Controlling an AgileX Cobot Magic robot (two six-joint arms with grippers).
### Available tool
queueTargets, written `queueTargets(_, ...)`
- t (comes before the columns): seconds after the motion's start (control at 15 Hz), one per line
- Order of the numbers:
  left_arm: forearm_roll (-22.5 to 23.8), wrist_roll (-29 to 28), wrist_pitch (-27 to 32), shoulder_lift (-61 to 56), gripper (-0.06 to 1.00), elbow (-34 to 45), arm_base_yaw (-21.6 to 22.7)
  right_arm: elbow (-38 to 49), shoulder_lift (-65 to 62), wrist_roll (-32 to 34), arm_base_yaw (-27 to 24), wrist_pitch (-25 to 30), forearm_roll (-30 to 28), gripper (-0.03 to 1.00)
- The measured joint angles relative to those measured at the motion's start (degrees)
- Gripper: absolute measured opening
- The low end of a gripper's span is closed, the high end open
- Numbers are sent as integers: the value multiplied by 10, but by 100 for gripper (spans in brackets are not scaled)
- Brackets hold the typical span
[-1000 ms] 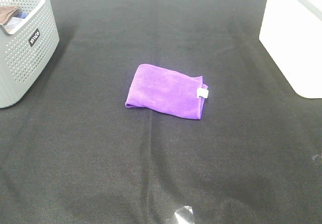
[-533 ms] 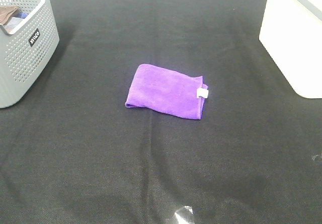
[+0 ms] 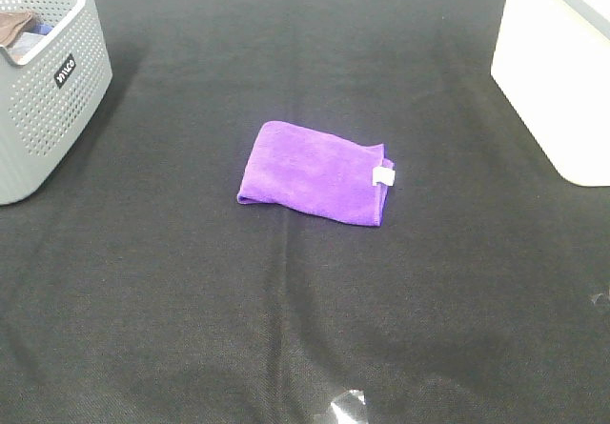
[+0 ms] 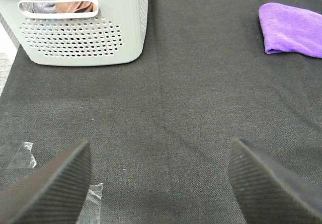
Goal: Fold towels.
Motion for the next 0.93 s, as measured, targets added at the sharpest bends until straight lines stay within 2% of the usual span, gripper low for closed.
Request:
queueTargets(0.33,0,1,-2,0,70,0,30,0,0,0,-56,0,0,73)
queueTargets(0.93,0,1,-2,0,70,0,30,0,0,0,-57,0,0,73)
